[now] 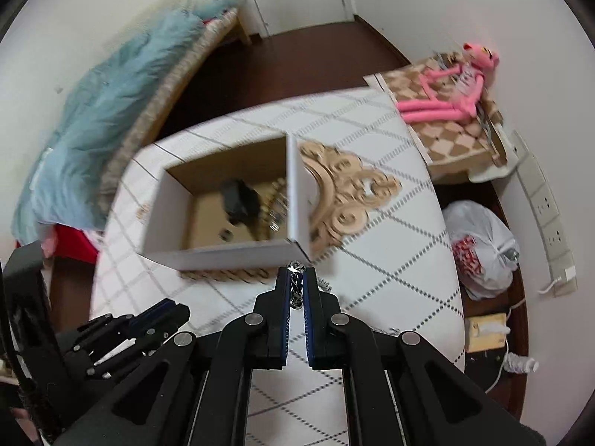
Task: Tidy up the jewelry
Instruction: 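Grasp the silver chain with the right tool while the left tool grasps another black ring, then lower the chain and ring into the box and open both tools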
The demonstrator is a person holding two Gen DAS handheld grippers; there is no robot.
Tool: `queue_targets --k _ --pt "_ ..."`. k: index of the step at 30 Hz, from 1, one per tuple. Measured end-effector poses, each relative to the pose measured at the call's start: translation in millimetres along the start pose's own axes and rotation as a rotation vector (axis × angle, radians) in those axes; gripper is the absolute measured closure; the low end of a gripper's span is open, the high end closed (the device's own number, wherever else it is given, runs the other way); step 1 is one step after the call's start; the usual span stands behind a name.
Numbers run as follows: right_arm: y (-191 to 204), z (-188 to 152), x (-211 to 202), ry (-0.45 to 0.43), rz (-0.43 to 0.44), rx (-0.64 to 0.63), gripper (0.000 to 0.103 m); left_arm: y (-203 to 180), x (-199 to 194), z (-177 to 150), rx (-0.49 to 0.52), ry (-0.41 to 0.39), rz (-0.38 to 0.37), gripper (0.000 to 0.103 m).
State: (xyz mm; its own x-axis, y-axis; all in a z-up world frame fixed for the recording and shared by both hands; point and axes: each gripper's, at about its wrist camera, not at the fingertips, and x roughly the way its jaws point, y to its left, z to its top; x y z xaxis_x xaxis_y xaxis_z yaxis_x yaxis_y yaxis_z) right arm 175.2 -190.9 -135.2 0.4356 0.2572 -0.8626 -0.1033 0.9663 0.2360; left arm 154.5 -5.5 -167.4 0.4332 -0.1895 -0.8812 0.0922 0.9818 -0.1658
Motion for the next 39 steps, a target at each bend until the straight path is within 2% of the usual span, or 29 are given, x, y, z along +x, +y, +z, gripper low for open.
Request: queue_targets --k 4,7,10,15,23,31,35,36,37,38,39 --pt "12 19 -24 -0.03 0.059 -0.003 0.096 5 -33 31 0.003 -0.058 -0.036 0.093" --pt "21 39 -34 -0.048 0.09 -0.016 0.096 10 -41 55 0.011 -0.08 -0.039 0.093" --pt "31 61 -34 -0.059 0.101 -0.031 0.096 18 -38 82 0.008 -0.085 -0.022 0.093" --pt "45 92 -17 -0.041 0.102 -0.054 0.096 33 -15 107 -0.016 -0.041 -0.034 0.093" --pt "52 124 28 0.042 0.099 -0.048 0.096 42 18 123 -0.026 0.031 -0.039 0.093" --pt "52 136 74 0.14 0.093 -0.055 0.096 50 32 127 -0.077 0.074 -0.052 0.092" --pt "51 141 90 0.199 0.125 -0.029 0.095 56 34 131 -0.123 0.088 -0.057 0.091" --pt "49 142 93 0.215 0.134 -0.018 0.094 57 33 132 -0.128 0.084 -0.053 0.09" --pt "48 143 94 0.222 0.137 -0.011 0.091 58 32 133 -0.131 0.081 -0.039 0.083" --pt "47 144 94 0.222 0.137 -0.003 0.076 58 31 134 -0.132 0.079 -0.022 0.065" --pt "45 146 92 0.214 0.135 0.004 0.058 59 29 135 -0.13 0.071 -0.01 0.053"
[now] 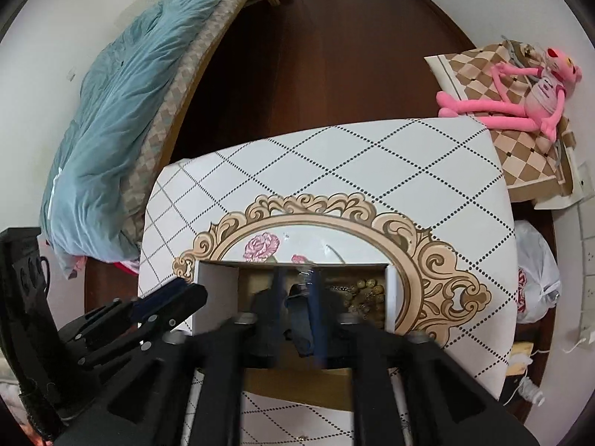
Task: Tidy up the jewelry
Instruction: 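Lower the chain and ring into the box and open both tools, then lift both tools up and away from the box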
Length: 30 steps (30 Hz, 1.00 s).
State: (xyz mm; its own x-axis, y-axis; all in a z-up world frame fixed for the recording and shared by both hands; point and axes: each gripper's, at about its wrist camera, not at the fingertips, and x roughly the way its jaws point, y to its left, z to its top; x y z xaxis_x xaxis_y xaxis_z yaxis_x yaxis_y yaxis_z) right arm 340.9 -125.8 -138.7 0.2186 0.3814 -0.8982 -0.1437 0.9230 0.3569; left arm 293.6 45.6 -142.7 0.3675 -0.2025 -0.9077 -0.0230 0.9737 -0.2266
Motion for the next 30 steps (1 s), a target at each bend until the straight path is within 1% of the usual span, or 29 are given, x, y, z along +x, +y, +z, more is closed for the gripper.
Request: queue_targets --k 1,2,5,7,8,9,10,11,12,14,18,21,27,30 --pt "-1 0 -2 -0.005 0.003 0.003 0.052 1 -3 1 0.0 -0.015 0.022 0.035" --pt "-3 1 -4 -0.009 0.011 0.009 0.049 2 -6 1 -0.003 -0.024 0.038 0.032" --pt "-9 0 -12 -0.025 0.001 0.02 0.049 9 -11 1 -0.017 -0.031 0.055 0.032" --pt "-11 -5 -19 -0.044 -0.034 0.011 0.049 11 -14 -2 -0.018 -0.041 0.079 0.032" --pt "-12 -9 -23 -0.056 -0.055 0.005 0.044 13 -16 -5 -0.018 -0.05 0.1 0.027" --pt "-13 -13 -25 -0.064 -0.07 -0.002 0.035 14 -16 -8 -0.016 -0.055 0.119 0.02" --pt "-14 -21 -27 -0.069 -0.116 -0.014 0.03 15 -17 -12 -0.012 -0.062 0.143 0.01" --pt "-15 -25 -29 -0.074 -0.137 -0.025 0.022 16 -18 -16 -0.011 -0.071 0.161 0.006" --pt "-16 -32 -30 -0.081 -0.161 -0.035 0.016 16 -19 -20 -0.011 -0.082 0.177 0.005" --pt "-18 -46 -28 -0.087 -0.237 -0.056 0.01 16 -19 -31 -0.007 -0.096 0.217 0.003" --pt "-16 -74 -19 -0.077 -0.32 -0.095 0.005 13 -17 -49 0.006 -0.098 0.259 0.001" --pt "-12 -89 -16 -0.079 -0.348 -0.109 0.003 11 -17 -58 0.004 -0.087 0.264 0.001" --pt "-4 -106 -30 -0.115 -0.346 -0.104 0.003 1 -33 -75 0.017 -0.103 0.265 0.001" --pt "1 -116 -44 -0.146 -0.349 -0.106 0.003 -4 -50 -85 0.025 -0.136 0.271 0.001"
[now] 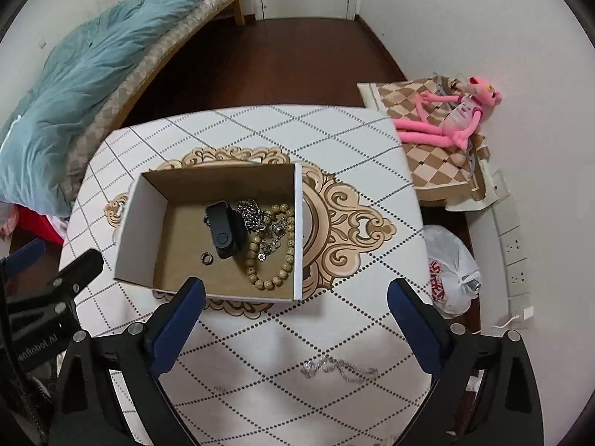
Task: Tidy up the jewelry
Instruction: 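Lift both tools up and away from the box, then grasp the thin silver chain on the table with the right tool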
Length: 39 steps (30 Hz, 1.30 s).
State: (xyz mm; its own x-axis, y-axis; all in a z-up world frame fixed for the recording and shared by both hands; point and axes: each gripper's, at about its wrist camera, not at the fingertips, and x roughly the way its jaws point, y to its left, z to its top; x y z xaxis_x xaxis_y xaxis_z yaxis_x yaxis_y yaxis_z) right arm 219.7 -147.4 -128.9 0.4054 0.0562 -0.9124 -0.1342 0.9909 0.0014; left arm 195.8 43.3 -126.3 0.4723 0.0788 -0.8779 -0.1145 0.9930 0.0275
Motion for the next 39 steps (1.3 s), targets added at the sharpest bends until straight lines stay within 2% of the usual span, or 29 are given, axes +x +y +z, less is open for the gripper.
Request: queue_targets --k 15,22,27,31,34,39 --pt "6 -35 -88 -0.143 0.005 -0.016 0.003 3 -75 -27 -0.021 -0.116 -0.008 0.001" --pt "-6 -47 -110 -0.16 0.068 0.027 0.003 5 -92 -36 -0.036 -0.134 -0.015 0.001" --pt "-41 -76 -85 -0.106 0.053 0.121 0.003 -4 -69 -59 -0.013 -0.083 -0.003 0.001" --pt "-76 -110 -39 0.001 0.02 0.215 0.003 -19 -30 -83 0.022 -0.003 0.02 0.001" --pt "-102 -139 -17 0.056 0.03 0.303 0.003 -31 -2 -99 0.045 0.061 0.017 0.001" --pt "-114 -158 12 0.092 0.026 0.321 0.008 -46 28 -118 0.04 0.122 -0.036 0.002"
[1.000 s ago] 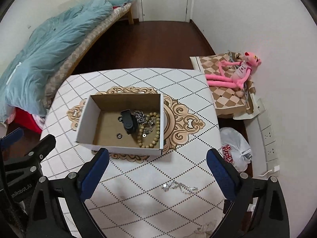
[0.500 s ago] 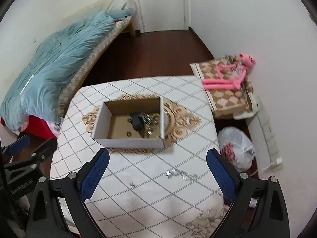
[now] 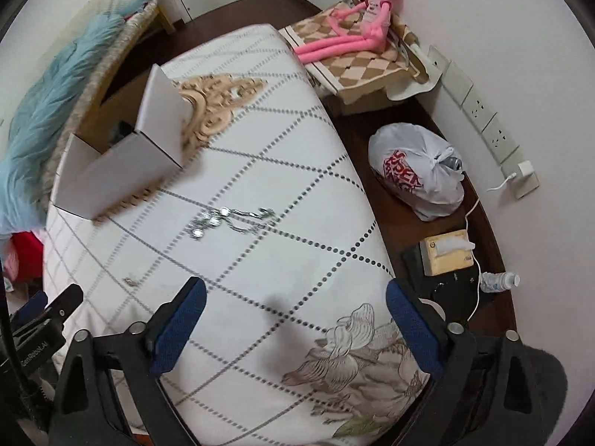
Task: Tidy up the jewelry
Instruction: 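Grasp the thin silver chain on the table with the right tool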
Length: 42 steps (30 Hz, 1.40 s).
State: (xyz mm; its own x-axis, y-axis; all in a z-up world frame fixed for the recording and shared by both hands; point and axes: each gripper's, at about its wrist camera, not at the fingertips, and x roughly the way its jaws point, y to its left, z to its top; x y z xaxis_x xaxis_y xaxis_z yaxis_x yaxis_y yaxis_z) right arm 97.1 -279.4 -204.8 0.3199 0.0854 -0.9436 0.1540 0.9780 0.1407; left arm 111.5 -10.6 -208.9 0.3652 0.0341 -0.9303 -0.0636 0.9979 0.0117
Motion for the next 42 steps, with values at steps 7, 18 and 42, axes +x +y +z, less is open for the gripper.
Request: queue_targets --k 7,18,42 --pt "1 8 18 -0.009 -0.01 0.002 0.008 -20 19 -11 -0.023 0.024 -0.136 0.007" --pt "0 10 29 -0.004 -0.005 0.014 0.008 -47 25 -8 0.092 -0.028 -0.122 0.071" --pt "25 27 19 -0.048 0.077 -0.035 0.013 -11 -1 3 0.065 -0.092 -0.151 0.097"
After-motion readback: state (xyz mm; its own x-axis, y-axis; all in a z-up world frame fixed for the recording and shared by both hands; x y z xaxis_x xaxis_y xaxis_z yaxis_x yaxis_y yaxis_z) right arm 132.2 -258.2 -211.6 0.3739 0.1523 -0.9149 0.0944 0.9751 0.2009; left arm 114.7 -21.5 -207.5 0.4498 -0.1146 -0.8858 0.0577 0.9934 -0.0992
